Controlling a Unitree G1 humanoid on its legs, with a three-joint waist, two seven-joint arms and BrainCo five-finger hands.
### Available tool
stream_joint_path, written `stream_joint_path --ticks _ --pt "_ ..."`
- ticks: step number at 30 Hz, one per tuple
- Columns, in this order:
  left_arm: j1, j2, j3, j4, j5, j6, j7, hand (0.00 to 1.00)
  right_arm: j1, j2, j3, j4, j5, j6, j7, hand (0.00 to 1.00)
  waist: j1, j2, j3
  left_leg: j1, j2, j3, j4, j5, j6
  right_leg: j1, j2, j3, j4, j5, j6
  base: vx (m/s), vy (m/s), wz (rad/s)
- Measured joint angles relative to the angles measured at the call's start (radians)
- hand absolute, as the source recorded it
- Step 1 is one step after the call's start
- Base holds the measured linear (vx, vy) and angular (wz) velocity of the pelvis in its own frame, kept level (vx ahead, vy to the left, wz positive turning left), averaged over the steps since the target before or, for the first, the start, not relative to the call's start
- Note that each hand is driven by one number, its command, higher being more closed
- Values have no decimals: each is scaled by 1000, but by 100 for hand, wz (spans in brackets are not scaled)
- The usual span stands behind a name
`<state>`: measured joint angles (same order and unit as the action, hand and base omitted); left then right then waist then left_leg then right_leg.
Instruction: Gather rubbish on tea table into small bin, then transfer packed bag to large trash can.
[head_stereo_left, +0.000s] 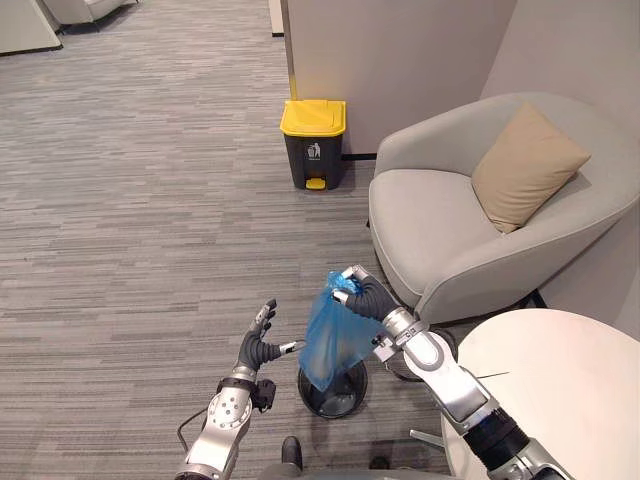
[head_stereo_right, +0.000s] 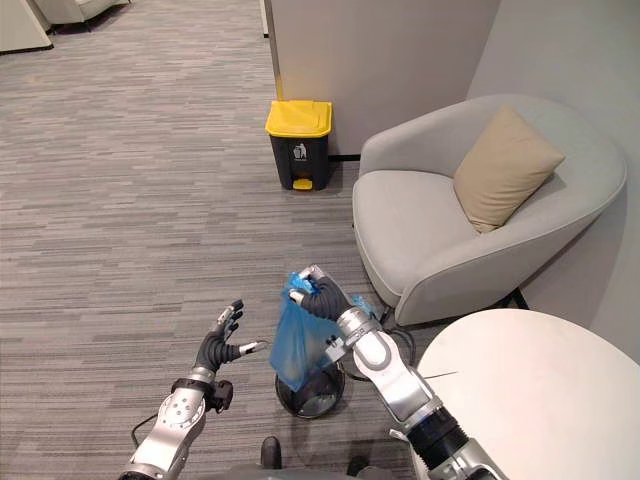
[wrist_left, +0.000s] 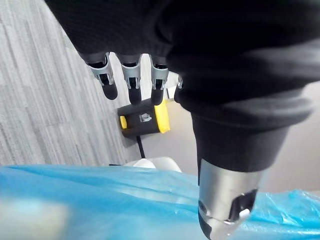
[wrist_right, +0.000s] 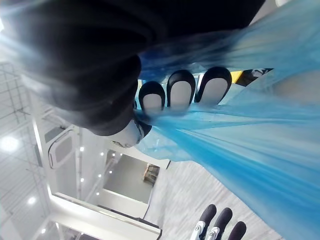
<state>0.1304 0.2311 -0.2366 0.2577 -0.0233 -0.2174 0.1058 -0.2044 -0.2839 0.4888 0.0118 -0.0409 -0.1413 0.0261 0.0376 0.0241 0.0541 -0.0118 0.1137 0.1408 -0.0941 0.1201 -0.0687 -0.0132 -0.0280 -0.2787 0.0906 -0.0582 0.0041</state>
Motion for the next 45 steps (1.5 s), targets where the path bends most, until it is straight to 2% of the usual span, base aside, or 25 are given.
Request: stream_joint_path --ticks 3,4,7,9,12,19,31,45 --pt "-2 14 -20 -24 36 -2 0 0 -34 -10 0 -8 28 -5 2 100 -2 -3 -4 9 5 1 -1 0 -1 11 7 4 -9 3 -4 -2 -13 -3" --pt "-66 37 -68 -33 85 -8 1 0 -48 -54 1 -120 82 -14 32 100 -5 -7 -10 9 11 0 -7 0 -2 10 13 7 -10 3 -4 -9 -22 -5" --pt "-83 52 -86 -34 98 -11 -5 0 -73 -66 30 -120 111 -15 42 100 -24 -16 -18 8 10 2 -7 0 -2 9 13 8 -13 3 -5 8 -3 -2" --pt "-100 48 -91 -45 103 -11 -12 0 -75 -74 38 -120 111 -15 43 100 -22 -25 -24 8 9 4 -7 0 -2 11 14 11 -22 6 -7 25 5 -4" --pt "-127 37 -115 -83 158 -11 -7 0 -109 -74 70 -124 175 -15 53 100 -22 -32 -29 8 7 9 -2 0 -2 10 14 16 -25 9 -5 31 6 -4" --pt "-153 -24 -118 -83 236 4 55 0 -159 -52 105 -197 258 -20 69 100 -24 -32 -40 10 6 12 -2 0 -2 10 15 24 -30 14 -4 7 5 -2" --pt "-153 -92 -112 -36 272 36 117 0 -165 -23 150 -197 351 -15 82 100 -21 -31 -61 19 6 12 -8 1 -2 26 15 25 -49 24 -4 0 0 0" --pt "-167 -111 -107 108 270 46 119 0 -285 -20 153 -186 378 -2 79 100 -21 -35 -64 16 16 15 -8 1 -3 26 25 32 -60 34 -7 2 1 -1"
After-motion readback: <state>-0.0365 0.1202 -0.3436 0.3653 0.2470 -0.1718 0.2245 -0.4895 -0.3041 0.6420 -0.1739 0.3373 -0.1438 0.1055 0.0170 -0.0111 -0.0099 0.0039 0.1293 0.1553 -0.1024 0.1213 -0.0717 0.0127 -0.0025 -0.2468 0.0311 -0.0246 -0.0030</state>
